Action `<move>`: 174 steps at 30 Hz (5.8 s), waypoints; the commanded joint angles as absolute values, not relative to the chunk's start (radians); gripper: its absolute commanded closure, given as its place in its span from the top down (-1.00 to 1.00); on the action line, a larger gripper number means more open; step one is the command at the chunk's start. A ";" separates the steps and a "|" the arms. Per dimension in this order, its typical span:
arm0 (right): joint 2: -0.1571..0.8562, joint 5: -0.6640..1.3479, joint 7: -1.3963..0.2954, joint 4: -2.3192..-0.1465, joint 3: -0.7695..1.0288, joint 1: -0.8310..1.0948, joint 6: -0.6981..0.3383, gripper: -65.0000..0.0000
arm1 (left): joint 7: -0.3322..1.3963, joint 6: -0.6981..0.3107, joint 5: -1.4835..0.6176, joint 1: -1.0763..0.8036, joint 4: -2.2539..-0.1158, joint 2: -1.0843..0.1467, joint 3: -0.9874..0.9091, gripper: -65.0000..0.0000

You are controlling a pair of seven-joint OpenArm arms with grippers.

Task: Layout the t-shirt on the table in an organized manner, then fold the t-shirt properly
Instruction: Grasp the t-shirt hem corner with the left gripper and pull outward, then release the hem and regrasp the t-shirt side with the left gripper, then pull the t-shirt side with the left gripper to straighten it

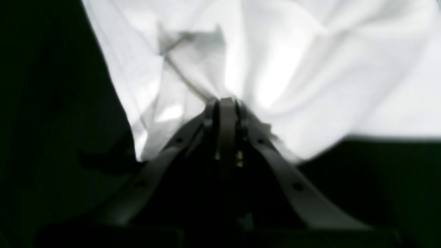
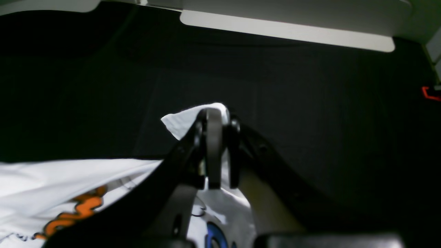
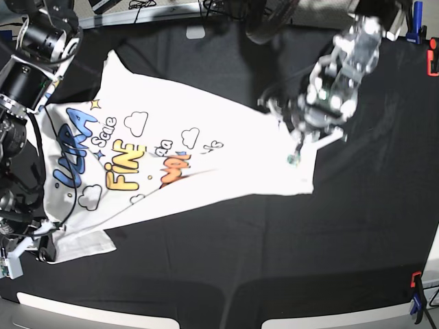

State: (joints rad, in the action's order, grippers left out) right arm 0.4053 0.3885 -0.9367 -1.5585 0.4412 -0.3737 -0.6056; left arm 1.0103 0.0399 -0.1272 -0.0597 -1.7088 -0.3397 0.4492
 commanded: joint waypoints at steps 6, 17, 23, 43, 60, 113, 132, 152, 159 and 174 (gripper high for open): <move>0.424 0.403 -0.908 -1.575 0.445 -0.402 -0.606 -1.00 | 0.993 0.033 -0.030 -0.205 -1.909 -0.402 0.447 -1.00; 0.424 0.403 -0.906 -1.575 0.445 -0.402 -0.606 -1.00 | 1.002 0.086 0.089 -0.210 -1.999 -0.402 0.446 -0.68; 0.424 0.403 -0.906 -1.575 0.445 -0.402 -0.606 -1.00 | 0.987 0.086 0.090 -0.199 -2.024 -0.402 0.446 -0.53; 0.424 0.403 -0.912 -1.575 0.445 -0.402 -0.606 -1.00 | 1.002 0.032 0.201 -0.006 -1.723 -0.293 0.447 -0.54; 0.424 0.404 -0.918 -1.575 0.445 -0.402 -0.606 -1.00 | 0.830 -0.014 0.200 0.147 -1.566 -0.238 0.446 -0.54; 0.424 0.403 -0.929 -1.575 0.445 -0.401 -0.606 -1.00 | 0.986 0.083 0.485 0.325 -1.462 -0.251 0.960 -0.44; 0.424 0.404 -0.936 -1.575 0.445 -0.401 -0.606 -1.00 | 0.919 0.083 0.418 0.345 -1.384 -0.267 0.955 -0.44; 0.424 0.404 -0.936 -1.575 0.445 -0.401 -0.606 -1.00 | 0.920 0.088 0.397 0.389 -1.384 -0.366 0.955 -0.44; 0.424 0.404 -0.937 -1.575 0.445 -0.401 -0.606 -1.00 | 0.911 0.151 0.477 0.452 -1.384 -0.366 0.955 -0.44; 0.424 0.448 -0.958 -1.575 0.445 -0.402 -0.606 -1.00 | 1.080 0.149 0.329 0.474 -1.432 -0.312 0.957 -0.44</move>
